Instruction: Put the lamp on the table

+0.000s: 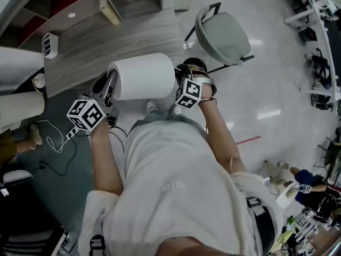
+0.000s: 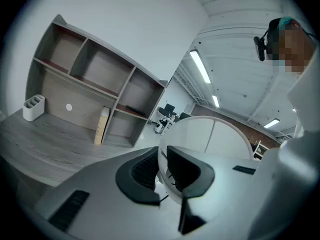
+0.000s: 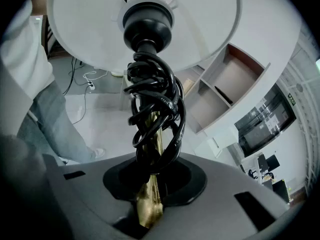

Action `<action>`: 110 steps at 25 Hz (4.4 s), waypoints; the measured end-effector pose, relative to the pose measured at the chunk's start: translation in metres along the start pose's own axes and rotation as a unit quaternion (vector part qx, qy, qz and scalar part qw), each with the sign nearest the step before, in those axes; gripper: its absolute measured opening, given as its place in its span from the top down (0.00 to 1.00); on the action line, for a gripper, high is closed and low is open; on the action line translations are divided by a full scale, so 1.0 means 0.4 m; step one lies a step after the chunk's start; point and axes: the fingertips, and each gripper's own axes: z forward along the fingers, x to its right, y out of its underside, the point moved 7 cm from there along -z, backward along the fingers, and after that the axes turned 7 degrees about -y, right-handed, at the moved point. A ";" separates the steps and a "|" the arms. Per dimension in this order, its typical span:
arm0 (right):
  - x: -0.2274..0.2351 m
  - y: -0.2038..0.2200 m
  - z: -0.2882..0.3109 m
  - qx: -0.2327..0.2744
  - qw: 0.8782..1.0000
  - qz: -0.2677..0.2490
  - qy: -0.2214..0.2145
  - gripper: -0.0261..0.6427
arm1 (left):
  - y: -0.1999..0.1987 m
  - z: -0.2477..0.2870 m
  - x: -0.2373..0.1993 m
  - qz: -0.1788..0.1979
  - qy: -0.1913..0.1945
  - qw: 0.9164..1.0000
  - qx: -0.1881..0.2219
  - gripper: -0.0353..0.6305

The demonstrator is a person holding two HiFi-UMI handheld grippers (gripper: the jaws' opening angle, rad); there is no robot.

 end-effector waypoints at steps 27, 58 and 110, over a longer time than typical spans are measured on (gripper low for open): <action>0.016 -0.310 0.180 -0.033 0.999 -0.027 -0.011 0.80 | -0.090 -0.058 -0.374 -0.042 0.015 0.999 0.003 0.86; 0.415 -0.388 0.530 0.054 0.967 -0.185 -0.164 0.80 | -0.189 0.186 -0.417 -0.096 -0.215 0.971 0.036 0.86; 0.456 -0.512 0.739 0.070 0.950 -0.206 -0.224 0.54 | -0.295 0.287 -0.523 -0.108 -0.266 0.958 0.022 0.87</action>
